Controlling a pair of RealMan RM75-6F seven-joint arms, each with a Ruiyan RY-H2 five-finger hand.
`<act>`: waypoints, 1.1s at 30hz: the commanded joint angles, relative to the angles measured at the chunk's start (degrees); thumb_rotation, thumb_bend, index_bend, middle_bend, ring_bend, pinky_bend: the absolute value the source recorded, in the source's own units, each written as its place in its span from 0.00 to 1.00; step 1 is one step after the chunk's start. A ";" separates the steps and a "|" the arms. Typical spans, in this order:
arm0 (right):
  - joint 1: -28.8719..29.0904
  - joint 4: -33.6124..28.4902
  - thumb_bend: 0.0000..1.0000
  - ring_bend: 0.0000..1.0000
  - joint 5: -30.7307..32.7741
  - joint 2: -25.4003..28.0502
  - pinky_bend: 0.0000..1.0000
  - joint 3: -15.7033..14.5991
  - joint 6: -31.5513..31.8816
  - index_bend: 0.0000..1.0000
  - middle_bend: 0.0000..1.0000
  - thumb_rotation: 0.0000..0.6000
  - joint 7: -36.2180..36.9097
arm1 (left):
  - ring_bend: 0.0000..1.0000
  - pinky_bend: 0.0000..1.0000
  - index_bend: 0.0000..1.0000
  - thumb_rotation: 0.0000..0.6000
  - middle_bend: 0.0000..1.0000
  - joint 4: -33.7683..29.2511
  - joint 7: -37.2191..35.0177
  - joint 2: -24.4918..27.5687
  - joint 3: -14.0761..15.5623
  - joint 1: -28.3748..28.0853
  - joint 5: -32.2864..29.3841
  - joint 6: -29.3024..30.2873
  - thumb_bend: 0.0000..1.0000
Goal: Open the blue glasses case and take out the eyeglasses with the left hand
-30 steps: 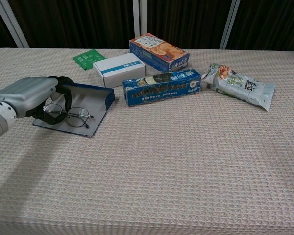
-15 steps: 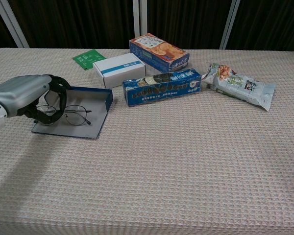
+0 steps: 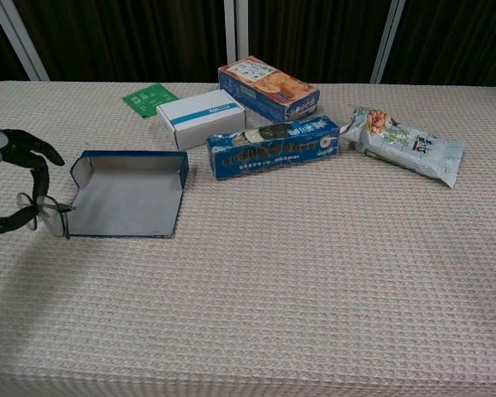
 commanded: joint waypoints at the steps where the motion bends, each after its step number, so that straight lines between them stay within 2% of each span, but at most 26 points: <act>1: 0.13 -0.07 0.29 0.07 -0.12 0.00 0.11 -0.01 -0.10 0.13 0.22 1.00 -0.10 | 0.09 0.12 0.64 1.00 0.21 -1.91 1.74 1.08 2.12 1.64 1.24 1.27 0.53; 9: 0.51 -0.19 0.29 0.07 -0.35 -0.26 0.11 -0.13 -0.53 0.13 0.22 1.00 -0.44 | 0.09 0.12 0.64 1.00 0.21 -4.57 5.38 -0.23 5.42 3.75 4.00 1.77 0.53; 19: 0.11 -0.25 0.29 0.07 -0.31 0.05 0.11 -0.35 0.03 0.13 0.22 1.00 -0.31 | 0.09 0.12 0.62 1.00 0.19 -2.20 8.17 -6.78 4.49 1.18 8.70 -2.40 0.53; 22: -0.20 -0.11 0.30 0.07 -0.11 0.22 0.11 -0.38 0.38 0.13 0.22 1.00 0.01 | 0.09 0.12 0.56 1.00 0.18 -1.42 8.69 -8.00 4.03 0.43 8.46 -4.04 0.51; 28: -0.59 0.22 0.30 0.07 0.22 0.35 0.11 -0.41 0.69 0.13 0.22 1.00 0.51 | 0.09 0.12 0.20 1.00 0.12 -0.47 7.77 -8.72 2.93 0.59 9.58 -2.85 0.27; 30: -0.59 0.23 0.29 0.07 0.17 0.36 0.11 -0.38 0.76 0.13 0.22 1.00 0.58 | 0.09 0.12 0.16 1.00 0.12 -0.33 6.15 -8.24 2.04 0.93 10.42 -1.25 0.25; 33: -0.55 0.11 0.30 0.07 0.17 0.56 0.11 -0.33 0.73 0.13 0.22 1.00 0.71 | 0.09 0.12 0.15 1.00 0.12 -0.13 3.77 -6.51 -0.20 1.65 10.98 2.00 0.24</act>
